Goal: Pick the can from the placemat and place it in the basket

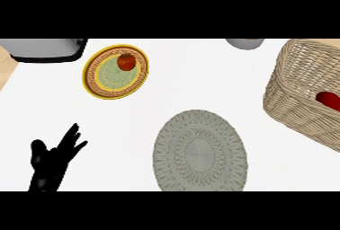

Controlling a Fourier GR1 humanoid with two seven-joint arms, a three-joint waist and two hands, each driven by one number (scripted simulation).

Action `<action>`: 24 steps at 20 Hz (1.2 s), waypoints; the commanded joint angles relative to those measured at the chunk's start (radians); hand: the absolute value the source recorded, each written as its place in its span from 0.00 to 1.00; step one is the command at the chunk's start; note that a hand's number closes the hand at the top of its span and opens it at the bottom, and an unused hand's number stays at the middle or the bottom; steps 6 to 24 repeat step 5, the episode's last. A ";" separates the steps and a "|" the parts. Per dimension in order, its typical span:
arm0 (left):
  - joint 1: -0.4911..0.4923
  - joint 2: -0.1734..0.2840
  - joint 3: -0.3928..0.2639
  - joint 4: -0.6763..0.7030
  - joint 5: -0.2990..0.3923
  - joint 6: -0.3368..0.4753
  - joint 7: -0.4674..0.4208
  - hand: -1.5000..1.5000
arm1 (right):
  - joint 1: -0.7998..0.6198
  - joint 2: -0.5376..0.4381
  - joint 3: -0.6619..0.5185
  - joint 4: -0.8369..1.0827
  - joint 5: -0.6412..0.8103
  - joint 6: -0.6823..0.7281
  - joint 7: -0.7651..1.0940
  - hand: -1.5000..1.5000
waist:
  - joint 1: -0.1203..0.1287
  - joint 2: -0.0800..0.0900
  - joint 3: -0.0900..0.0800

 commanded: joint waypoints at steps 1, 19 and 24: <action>-0.003 -0.014 -0.010 0.094 -0.014 -0.008 0.024 0.50 | 0.036 -0.052 -0.082 -0.031 -0.037 0.006 0.029 0.00 | -0.005 0.011 -0.009; 0.032 0.006 0.014 -0.011 -0.002 0.014 0.106 0.50 | 0.216 -0.025 -0.200 -0.208 -0.138 0.082 0.041 0.00 | -0.017 0.005 -0.008; 0.032 0.006 0.014 -0.011 -0.002 0.014 0.106 0.50 | 0.216 -0.025 -0.200 -0.208 -0.138 0.082 0.041 0.00 | -0.017 0.005 -0.008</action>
